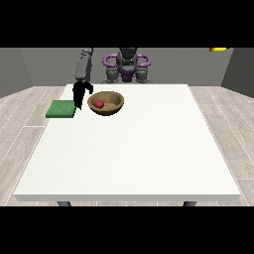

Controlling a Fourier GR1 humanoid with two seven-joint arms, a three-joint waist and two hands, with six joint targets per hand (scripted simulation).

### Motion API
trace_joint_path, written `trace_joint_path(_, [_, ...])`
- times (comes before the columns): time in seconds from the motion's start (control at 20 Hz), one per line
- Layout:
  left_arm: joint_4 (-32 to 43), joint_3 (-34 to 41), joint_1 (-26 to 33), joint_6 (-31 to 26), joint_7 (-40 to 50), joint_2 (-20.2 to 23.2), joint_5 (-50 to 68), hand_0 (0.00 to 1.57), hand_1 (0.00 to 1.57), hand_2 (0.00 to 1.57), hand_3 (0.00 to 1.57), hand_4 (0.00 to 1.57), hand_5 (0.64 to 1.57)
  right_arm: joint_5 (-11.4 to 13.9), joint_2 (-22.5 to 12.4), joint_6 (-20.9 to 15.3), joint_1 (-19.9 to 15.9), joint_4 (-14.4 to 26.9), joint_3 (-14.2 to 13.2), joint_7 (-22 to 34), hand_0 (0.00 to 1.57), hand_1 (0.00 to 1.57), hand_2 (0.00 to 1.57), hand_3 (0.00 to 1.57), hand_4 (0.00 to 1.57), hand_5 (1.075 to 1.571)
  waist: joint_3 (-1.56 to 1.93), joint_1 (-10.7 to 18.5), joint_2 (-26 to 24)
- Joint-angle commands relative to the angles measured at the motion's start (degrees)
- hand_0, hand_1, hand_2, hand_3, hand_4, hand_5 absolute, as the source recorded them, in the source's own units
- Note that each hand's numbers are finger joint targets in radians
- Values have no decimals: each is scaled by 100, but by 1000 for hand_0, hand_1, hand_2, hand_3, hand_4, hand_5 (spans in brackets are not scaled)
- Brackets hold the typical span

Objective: Pick the cup and pour the ball into the bowl, then pick the bowl and place it on the pad

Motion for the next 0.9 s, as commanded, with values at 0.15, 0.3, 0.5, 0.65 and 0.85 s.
trace_joint_path(0.15, [-258,236,450,-295,289,379,464,0,0,0,0,1008,1535,105,108,-110,-485,912,118,-306,0,0,0,0,553,1558,0,-100,-35])
trace_joint_path(0.3, [-561,164,635,-237,-42,218,472,0,0,0,0,1018,1538,14,-280,155,-785,1336,-64,-528,0,0,0,0,514,1552,1,-117,269])
trace_joint_path(0.5, [-587,315,304,-39,435,564,629,0,0,0,0,1014,1534,173,-50,135,-903,1690,103,-1055,0,0,0,0,479,1549,1,-315,372])
trace_joint_path(0.65, [-969,251,585,-176,344,480,730,0,0,0,0,1018,1540,0,-348,267,-960,2028,-187,-1292,0,0,0,0,449,1546,4,-20,533])
trace_joint_path(0.85, [-765,275,660,-187,266,552,674,0,0,0,0,1024,1536,213,322,-231,-993,1825,177,-1192,0,0,0,0,444,1547,-2,-143,306])
